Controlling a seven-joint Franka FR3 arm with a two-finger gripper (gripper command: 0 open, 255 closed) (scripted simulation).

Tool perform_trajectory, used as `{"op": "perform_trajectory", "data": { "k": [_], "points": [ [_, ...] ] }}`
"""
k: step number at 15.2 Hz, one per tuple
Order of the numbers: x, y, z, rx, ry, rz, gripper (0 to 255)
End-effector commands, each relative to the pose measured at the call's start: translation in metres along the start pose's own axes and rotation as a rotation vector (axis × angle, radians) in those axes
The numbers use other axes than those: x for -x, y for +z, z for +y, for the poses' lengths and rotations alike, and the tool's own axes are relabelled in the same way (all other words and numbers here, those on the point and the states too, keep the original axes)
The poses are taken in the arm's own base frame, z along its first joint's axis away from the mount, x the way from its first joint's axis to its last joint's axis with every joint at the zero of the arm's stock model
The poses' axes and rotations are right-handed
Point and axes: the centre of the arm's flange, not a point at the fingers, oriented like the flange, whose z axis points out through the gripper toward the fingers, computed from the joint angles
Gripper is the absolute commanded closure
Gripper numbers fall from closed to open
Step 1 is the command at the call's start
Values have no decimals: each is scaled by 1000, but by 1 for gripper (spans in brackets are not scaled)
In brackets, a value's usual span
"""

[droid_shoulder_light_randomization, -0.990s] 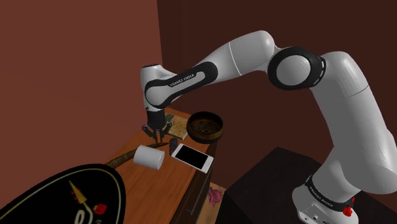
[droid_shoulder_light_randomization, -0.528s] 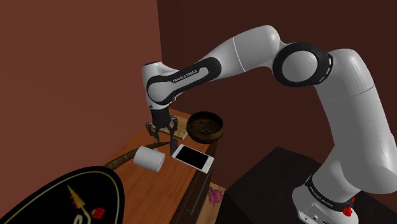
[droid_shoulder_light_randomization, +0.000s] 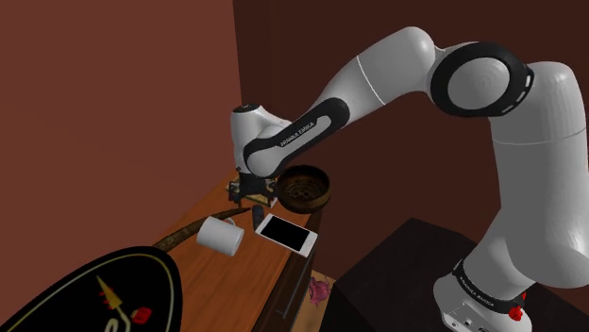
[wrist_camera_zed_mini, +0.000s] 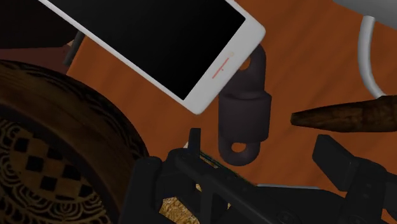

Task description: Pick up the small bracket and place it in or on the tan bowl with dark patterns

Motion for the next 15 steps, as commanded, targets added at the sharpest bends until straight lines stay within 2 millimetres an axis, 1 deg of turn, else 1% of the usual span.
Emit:
{"op": "perform_trajectory", "data": {
  "k": [1,3,10,11,15],
  "points": [
    [-1,17,6,13,8,-6,0],
    [-1,25,7,13,8,-6,0],
    [-1,25,7,13,8,-6,0],
    [0,27,5,14,8,-6,255],
    [1,24,6,14,7,-6,255]
  ]
}}
